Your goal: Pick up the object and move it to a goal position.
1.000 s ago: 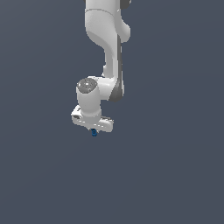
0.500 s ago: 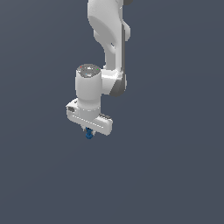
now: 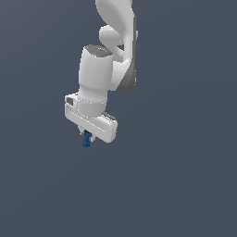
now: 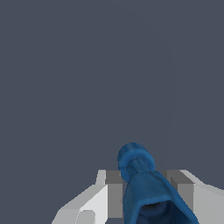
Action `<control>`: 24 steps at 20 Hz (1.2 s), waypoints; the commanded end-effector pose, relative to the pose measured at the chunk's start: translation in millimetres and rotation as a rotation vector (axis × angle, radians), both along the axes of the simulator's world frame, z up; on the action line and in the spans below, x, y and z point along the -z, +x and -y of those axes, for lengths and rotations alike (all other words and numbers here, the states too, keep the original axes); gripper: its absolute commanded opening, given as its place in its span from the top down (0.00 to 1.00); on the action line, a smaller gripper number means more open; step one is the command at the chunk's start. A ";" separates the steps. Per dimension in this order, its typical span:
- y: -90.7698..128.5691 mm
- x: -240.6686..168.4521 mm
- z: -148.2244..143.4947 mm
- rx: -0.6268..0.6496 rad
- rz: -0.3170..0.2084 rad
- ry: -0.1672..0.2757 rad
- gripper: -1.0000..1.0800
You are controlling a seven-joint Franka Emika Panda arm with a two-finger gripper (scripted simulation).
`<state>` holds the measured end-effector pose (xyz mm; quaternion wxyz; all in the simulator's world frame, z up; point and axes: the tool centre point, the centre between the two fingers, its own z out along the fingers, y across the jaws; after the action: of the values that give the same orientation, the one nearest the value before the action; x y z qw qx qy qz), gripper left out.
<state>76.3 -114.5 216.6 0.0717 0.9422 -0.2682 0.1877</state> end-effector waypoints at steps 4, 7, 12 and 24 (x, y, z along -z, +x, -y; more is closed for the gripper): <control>11.3 -41.1 4.6 0.079 0.077 -0.039 1.00; 15.7 -62.7 6.8 0.120 0.117 -0.060 1.00; 20.9 -98.3 9.7 0.187 0.181 -0.095 1.00; 23.3 -184.1 12.8 0.348 0.334 -0.179 1.00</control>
<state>100.0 -127.1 389.3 0.1367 0.8366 -0.4081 0.3389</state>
